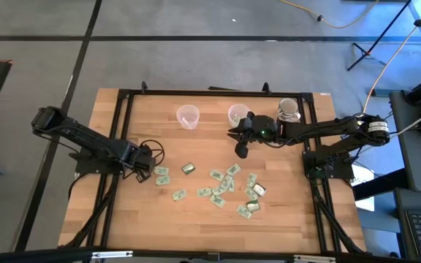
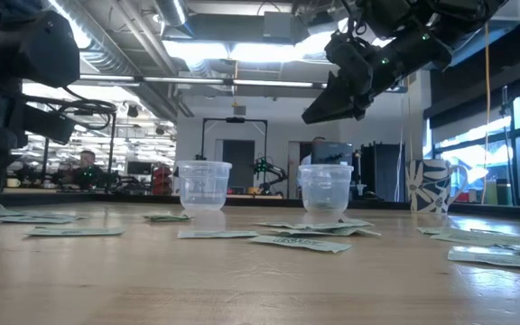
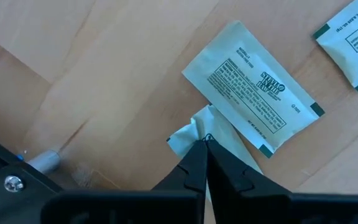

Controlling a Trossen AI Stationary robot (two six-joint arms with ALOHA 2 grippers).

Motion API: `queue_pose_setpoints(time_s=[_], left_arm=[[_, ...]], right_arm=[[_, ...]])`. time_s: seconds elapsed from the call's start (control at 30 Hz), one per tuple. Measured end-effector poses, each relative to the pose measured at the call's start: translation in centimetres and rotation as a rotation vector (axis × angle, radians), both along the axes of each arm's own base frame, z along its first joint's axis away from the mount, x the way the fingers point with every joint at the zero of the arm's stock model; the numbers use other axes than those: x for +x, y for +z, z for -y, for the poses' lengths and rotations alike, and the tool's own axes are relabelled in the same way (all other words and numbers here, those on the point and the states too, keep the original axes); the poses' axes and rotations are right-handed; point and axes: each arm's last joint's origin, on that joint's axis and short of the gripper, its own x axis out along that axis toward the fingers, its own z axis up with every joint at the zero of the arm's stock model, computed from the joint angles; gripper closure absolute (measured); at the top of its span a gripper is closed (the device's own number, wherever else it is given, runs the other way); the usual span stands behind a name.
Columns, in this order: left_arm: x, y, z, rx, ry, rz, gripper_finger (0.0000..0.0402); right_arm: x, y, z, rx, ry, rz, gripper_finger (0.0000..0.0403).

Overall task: Pick and place Stevia / Truvia into bins
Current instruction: Put the stevia packet into the right transparent container

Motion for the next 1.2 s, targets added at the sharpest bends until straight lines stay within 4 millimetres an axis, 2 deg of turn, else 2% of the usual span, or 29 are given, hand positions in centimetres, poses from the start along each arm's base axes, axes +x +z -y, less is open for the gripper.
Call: queue_pose_setpoints(time_s=[0.27, 0.43, 0.83, 0.97, 1.2], left_arm=[[1.7, 1.8, 0.4, -0.002, -0.153, 0.062, 0.0400], [2.2, 2.6, 0.5, 0.008, -0.174, 0.087, 0.0400], [1.6, 2.8, 0.2, 0.078, -0.224, 0.021, 0.0400], [2.5, 4.2, -0.1, 0.167, -0.270, 0.085, 0.0400], [5.4, 7.2, -1.7, 0.515, -0.308, 0.275, 0.0399]], right_arm=[[0.0, 0.0, 0.0, -0.001, 0.001, -0.001, 0.0324], [-0.1, -0.1, 0.0, -0.001, 0.001, -0.012, 0.0324], [-0.1, -0.1, 0.0, -0.003, 0.003, -0.016, 0.0324], [-0.1, -0.1, 0.0, -0.004, 0.004, -0.016, 0.0324], [-0.1, -0.1, 0.0, -0.019, 0.012, -0.020, 0.0324]])
